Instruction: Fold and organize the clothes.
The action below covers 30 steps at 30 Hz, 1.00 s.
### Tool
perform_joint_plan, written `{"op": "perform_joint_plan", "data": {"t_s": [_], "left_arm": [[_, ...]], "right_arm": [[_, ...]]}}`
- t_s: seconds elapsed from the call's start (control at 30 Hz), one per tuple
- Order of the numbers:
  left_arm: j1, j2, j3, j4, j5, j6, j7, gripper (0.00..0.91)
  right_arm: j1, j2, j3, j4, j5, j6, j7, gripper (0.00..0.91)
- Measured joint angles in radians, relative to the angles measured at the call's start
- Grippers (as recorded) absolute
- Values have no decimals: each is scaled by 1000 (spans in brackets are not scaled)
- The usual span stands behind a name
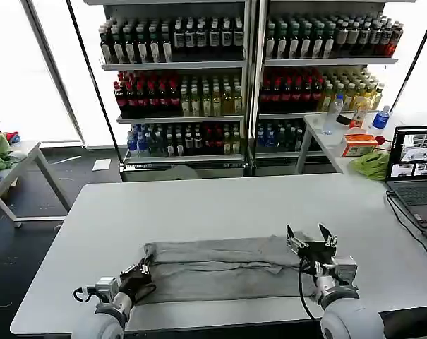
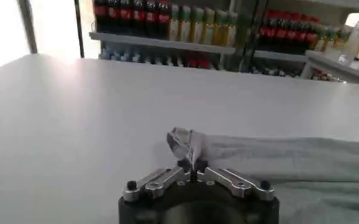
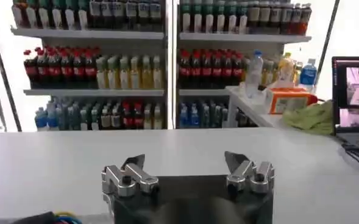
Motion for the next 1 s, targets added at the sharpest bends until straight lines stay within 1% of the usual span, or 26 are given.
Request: {"op": "perform_joint_plan", "data": {"t_s": [0.2,0.33,0.53,0.77,0.87,1.0], "left_arm": [[-19,32,-49,-8,-8,-2,9,0],[-37,79,-112,-2,-23,-3,19,0],[-64,199,-243,40,-55,-16,40,0],[-95,360,-385,153,-77,-32,61,0],[-97,402,-423,180,-80,-34,65,0],[-92,429,-447,185,-76,-33,67,0]], "right_arm": [[3,0,-3,-3,1,0,-1,907],[12,-5,-3,-5,3,0,-1,907],[23,-5,-6,-17,5,0,-2,907],[35,0,-13,-26,6,0,-2,907],[36,1,-13,-28,6,0,-2,907],[31,1,-10,-24,6,0,-2,907]]}}
